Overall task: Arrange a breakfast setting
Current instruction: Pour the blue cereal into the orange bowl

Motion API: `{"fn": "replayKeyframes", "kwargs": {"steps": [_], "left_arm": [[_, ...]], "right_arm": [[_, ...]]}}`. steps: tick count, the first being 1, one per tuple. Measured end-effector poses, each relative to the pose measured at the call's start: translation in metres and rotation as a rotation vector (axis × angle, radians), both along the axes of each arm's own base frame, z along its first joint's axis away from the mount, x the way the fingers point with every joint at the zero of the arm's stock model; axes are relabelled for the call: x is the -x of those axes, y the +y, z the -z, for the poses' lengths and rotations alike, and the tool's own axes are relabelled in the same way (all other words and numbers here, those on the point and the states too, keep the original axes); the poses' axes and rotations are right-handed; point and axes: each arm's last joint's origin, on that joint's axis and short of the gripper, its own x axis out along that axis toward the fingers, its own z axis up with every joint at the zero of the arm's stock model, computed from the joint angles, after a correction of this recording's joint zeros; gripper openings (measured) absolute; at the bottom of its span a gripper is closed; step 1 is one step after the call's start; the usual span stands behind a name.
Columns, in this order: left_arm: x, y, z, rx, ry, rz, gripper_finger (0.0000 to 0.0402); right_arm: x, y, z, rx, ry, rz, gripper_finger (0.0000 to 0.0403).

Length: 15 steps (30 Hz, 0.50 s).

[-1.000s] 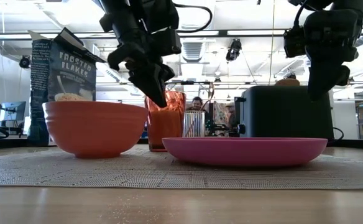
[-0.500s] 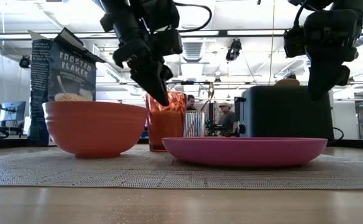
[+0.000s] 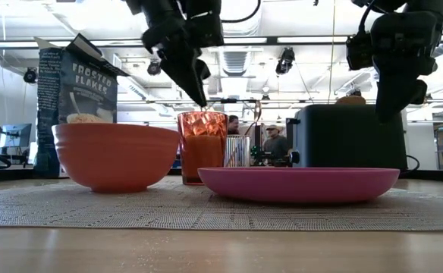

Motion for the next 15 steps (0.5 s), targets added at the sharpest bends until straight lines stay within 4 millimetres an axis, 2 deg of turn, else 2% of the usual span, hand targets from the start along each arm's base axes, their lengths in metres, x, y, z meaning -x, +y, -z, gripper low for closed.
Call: {"fn": "replayKeyframes", "kwargs": {"steps": [5, 15], "left_arm": [[0.020, -0.001, -0.012, -0.026, -0.028, 0.006, 0.0121], [0.081, -0.007, -0.038, -0.038, -0.331, -0.052, 0.0121]], "right_arm": [[0.000, 0.000, 0.000, 0.000, 0.000, 0.000, 0.0137], [0.000, 0.000, 0.000, 0.000, 0.000, 0.000, 0.0137]]}}
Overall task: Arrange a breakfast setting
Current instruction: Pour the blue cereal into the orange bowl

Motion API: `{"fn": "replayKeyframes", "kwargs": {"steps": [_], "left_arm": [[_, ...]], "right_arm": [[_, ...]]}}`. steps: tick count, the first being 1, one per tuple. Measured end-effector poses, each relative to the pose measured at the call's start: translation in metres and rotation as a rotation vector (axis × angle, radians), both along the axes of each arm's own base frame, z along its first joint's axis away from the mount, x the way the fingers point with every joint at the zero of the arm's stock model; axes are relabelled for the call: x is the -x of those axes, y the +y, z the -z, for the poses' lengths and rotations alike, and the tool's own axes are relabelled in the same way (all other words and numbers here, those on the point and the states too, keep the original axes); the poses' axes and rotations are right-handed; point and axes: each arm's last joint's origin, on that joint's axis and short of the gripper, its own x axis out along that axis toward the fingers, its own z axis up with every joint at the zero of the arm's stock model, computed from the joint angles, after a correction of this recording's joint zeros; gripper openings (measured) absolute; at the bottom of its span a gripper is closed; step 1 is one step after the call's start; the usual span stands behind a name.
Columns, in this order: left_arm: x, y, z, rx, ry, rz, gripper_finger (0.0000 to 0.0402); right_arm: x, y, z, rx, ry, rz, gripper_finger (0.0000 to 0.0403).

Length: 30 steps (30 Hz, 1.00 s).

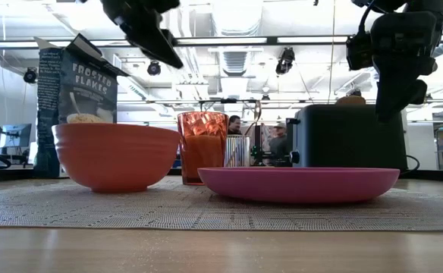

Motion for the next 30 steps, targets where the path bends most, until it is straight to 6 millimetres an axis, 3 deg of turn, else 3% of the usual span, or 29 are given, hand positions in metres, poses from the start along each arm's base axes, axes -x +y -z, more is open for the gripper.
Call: {"fn": "replayKeyframes", "kwargs": {"steps": [19, 24, 30], "left_arm": [[0.067, -0.007, 0.040, 0.105, -0.377, -0.274, 0.0120], [0.069, -0.010, 0.047, 0.140, -0.468, -0.447, 0.0120], [0.070, -0.009, 0.045, 0.349, -0.478, -0.725, 0.0120]], "right_arm": [[0.000, 0.000, 0.000, 0.000, 0.000, 0.000, 0.0137], [0.000, 0.000, 0.000, 0.000, 0.000, 0.000, 0.0137], [0.000, 0.000, 0.000, 0.000, 0.000, 0.000, 0.0137]]}}
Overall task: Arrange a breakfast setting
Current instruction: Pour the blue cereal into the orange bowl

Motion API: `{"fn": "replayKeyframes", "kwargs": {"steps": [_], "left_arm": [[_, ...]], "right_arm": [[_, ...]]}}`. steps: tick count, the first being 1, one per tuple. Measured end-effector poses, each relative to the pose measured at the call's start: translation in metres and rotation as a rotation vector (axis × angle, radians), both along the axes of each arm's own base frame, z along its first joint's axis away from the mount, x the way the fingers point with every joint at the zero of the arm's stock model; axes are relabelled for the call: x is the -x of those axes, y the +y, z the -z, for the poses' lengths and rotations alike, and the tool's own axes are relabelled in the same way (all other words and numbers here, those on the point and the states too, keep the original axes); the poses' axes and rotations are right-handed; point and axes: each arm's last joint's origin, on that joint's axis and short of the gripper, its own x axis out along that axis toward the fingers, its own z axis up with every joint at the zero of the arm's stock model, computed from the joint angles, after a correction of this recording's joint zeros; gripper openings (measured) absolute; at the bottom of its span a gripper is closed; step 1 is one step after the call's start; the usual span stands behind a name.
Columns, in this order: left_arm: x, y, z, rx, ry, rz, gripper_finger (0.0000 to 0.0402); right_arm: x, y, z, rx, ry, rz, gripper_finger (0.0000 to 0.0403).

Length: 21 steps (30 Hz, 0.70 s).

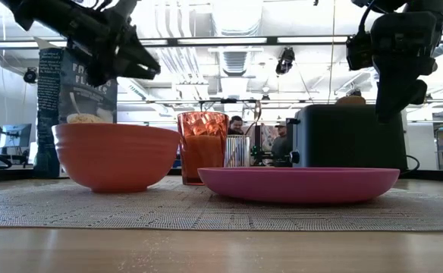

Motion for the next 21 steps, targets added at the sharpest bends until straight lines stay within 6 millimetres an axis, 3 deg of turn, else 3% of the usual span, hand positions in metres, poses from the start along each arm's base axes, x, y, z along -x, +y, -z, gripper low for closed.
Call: {"fn": "replayKeyframes", "kwargs": {"steps": [7, 21], "left_arm": [[0.008, 0.000, -0.014, 0.124, 0.194, -0.103, 0.0139], [0.039, -0.003, -0.038, 0.347, 0.698, -0.245, 0.0237]], "right_arm": [[0.000, 0.000, 0.000, 0.000, 0.000, 0.000, 0.0137], [0.000, 0.000, 0.000, 0.000, 0.000, 0.000, 0.0137]]}}
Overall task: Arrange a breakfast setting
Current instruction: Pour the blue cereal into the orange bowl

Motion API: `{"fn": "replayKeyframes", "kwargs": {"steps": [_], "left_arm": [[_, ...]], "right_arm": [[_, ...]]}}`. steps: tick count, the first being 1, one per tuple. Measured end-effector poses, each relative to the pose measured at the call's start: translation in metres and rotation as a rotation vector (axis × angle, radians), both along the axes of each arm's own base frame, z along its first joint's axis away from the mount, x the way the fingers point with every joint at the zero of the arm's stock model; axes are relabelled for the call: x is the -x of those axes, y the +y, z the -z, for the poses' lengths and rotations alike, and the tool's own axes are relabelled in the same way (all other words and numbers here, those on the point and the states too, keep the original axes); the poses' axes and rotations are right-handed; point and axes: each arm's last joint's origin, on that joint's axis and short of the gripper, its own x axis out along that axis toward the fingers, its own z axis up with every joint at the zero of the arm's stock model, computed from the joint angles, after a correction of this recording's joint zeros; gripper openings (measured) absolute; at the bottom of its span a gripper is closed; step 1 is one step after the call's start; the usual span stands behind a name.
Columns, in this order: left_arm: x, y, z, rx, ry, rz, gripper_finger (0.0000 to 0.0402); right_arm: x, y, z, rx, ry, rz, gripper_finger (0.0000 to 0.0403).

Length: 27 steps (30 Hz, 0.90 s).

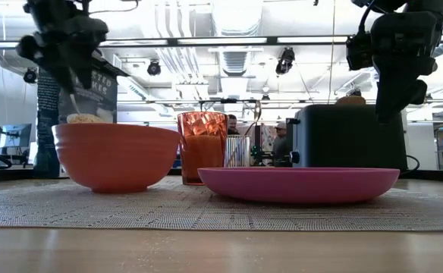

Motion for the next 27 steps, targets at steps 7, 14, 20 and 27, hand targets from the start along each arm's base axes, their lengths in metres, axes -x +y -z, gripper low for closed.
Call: {"fn": "replayKeyframes", "kwargs": {"steps": [7, 14, 20, 27], "left_arm": [[0.013, 0.000, 0.001, 0.016, 0.063, -0.135, 0.0258], [0.025, 0.001, 0.004, -0.008, 0.129, -0.300, 0.0259], [0.033, 0.003, 0.006, -0.080, 0.148, -0.426, 0.0259], [0.044, 0.003, 0.022, -0.107, 0.188, -0.479, 0.0259]], "right_arm": [[0.000, 0.000, 0.000, 0.000, 0.000, 0.000, 0.0137], [0.000, 0.000, 0.000, 0.000, 0.000, 0.000, 0.0137], [0.000, 0.000, 0.000, 0.000, 0.000, 0.000, 0.0137], [0.000, 0.000, 0.000, 0.000, 0.000, 0.000, 0.0137]]}}
